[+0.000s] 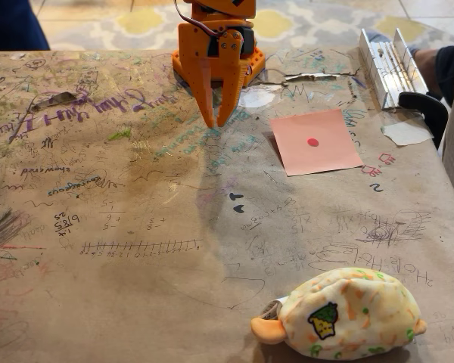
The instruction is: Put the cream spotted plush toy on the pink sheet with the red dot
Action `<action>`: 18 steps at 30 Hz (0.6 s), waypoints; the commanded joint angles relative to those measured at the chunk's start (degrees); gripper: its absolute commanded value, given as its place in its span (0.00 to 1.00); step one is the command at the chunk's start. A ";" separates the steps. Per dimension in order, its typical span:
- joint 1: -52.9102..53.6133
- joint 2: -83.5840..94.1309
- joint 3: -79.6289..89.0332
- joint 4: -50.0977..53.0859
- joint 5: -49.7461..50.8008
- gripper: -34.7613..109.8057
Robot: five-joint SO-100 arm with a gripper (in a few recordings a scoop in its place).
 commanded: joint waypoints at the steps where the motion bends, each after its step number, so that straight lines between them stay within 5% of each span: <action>1: 0.62 -0.26 -0.09 0.44 -2.11 0.25; 7: 3.60 -0.18 -0.09 0.26 -10.11 0.24; 10: 5.36 -4.75 -6.68 -10.37 -5.45 0.24; 18: -9.93 -62.23 -74.36 -0.79 14.59 0.24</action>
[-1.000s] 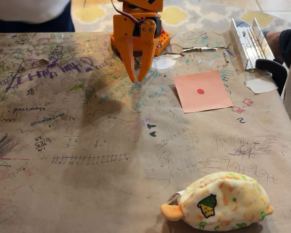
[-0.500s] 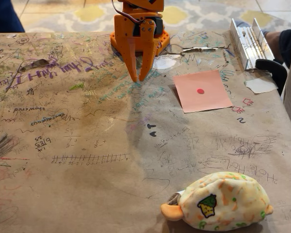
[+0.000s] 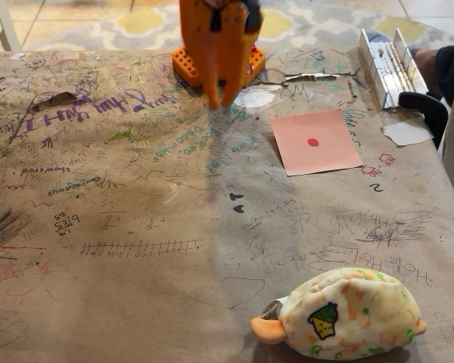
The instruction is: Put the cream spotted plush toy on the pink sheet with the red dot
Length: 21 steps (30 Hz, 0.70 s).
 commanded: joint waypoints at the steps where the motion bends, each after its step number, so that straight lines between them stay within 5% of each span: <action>1: -4.83 -24.96 -49.22 6.06 3.69 0.28; 4: -6.94 -45.97 -76.03 16.35 0.44 0.43; 7: -7.73 -67.85 -107.23 29.27 -5.19 0.47; 15: -7.21 -92.99 -135.09 29.09 -17.49 0.50; 21: -6.59 -108.54 -148.80 18.37 -25.31 0.51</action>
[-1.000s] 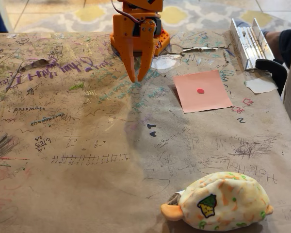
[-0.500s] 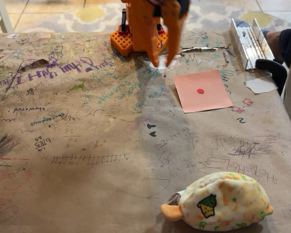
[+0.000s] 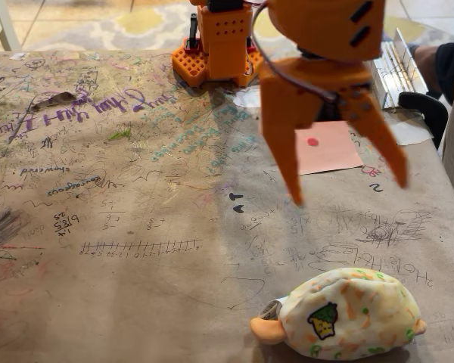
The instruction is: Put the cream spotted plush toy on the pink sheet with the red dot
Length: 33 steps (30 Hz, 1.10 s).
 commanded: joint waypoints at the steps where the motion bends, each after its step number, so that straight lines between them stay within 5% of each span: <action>1: 0.35 -3.25 -18.02 -4.31 -4.83 0.51; 18: 3.96 -22.15 -28.39 4.04 -7.73 0.51; 23: 3.43 -22.24 -28.30 3.08 3.25 0.49; 33: 0.53 -11.07 -22.15 -2.29 0.79 0.51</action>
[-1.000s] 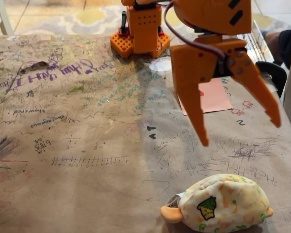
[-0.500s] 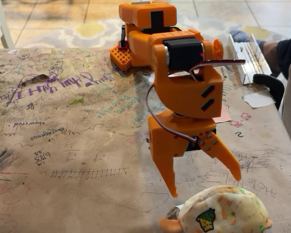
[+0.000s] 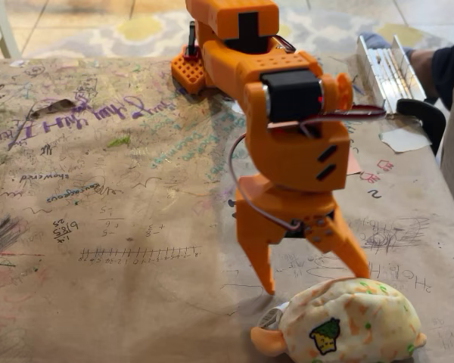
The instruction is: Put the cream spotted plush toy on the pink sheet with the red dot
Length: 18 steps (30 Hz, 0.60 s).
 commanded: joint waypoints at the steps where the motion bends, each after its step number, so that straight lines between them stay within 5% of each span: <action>1: -2.46 12.83 -9.32 -5.71 -3.25 0.51; 8: -1.67 12.04 -3.25 -11.34 -9.93 0.51; 18: 0.53 7.38 -9.14 -5.10 -20.39 0.52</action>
